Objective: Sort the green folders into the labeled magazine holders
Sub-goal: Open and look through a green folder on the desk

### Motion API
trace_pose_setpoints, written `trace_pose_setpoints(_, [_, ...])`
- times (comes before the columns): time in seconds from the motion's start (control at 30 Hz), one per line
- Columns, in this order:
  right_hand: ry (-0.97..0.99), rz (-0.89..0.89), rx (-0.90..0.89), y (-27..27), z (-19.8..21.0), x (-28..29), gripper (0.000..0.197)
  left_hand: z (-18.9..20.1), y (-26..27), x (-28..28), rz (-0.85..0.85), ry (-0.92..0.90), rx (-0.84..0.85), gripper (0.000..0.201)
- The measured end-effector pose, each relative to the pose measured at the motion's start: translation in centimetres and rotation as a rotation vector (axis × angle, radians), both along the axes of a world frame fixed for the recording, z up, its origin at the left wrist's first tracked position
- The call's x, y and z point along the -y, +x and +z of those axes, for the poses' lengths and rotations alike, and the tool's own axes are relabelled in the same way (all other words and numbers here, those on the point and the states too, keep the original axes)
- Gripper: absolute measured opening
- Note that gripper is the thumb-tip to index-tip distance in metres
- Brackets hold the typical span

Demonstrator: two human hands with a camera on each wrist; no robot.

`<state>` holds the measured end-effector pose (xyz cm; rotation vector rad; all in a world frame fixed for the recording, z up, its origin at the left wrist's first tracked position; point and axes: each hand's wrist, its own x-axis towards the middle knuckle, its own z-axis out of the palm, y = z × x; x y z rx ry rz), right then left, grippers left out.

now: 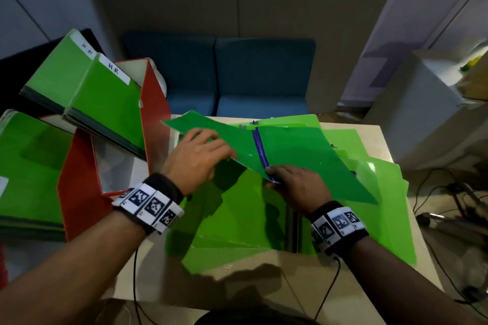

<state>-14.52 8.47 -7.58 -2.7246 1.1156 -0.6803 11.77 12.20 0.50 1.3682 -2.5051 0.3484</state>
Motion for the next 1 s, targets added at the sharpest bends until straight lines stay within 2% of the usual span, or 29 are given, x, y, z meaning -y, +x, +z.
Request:
trace_pose_setpoints(0.13, [-0.011, 0.150, 0.009, -0.6, 2.6, -0.7, 0.054, 2.4, 0.7, 1.1, -0.098, -0.291, 0.015, 0.021])
trace_pose_setpoints(0.2, [-0.045, 0.201, 0.011, -1.0, 3.9, -1.2, 0.049, 3.7, 0.6, 1.6, -0.110, -0.397, -0.012, 0.019])
trace_pose_setpoints(0.33, [-0.165, 0.264, 0.096, -1.4, 7.2, -1.9, 0.027, 5.5, -0.7, 2.5, -0.022, -0.431, -0.238, 0.014])
trace_pose_setpoints(0.47, [-0.238, 0.211, 0.106, -1.8, 10.7, -1.9, 0.025, 4.5, -3.3, 2.3, 0.010, -0.146, -0.489, 0.060])
trace_pose_setpoints(0.57, [-0.320, 0.170, 0.122, -2.3, 12.6, -1.8, 0.019, 2.0, -5.0, 1.0, 0.015, 0.113, -0.640, 0.069])
trace_pose_setpoints(0.67, [-0.409, 0.157, 0.246, -2.7, 14.1, -1.7, 0.019, -0.5, -6.2, -0.8, -0.003, 0.289, -0.617, 0.079])
trace_pose_setpoints(0.73, [-0.429, 0.131, 0.377, -2.6, 14.4, -1.6, 0.019, -1.8, -6.7, -1.8, 0.015, 0.364, -0.602, 0.081])
trace_pose_setpoints(0.83, [-0.355, 0.077, 0.571, -2.1, 14.1, -1.5, 0.018, -4.0, -7.2, -2.4, 0.143, 0.434, -0.598, 0.082])
trace_pose_setpoints(0.93, [-0.328, -0.009, 0.626, -1.7, 13.5, -1.6, 0.022, -4.2, -7.9, -2.3, 0.279, 0.546, -0.642, 0.064])
trace_pose_setpoints(1.0, [-0.338, -0.130, 0.650, -1.5, 13.3, -1.9, 0.027, -3.7, -8.4, -2.6, 0.316, 0.588, -0.624, 0.063])
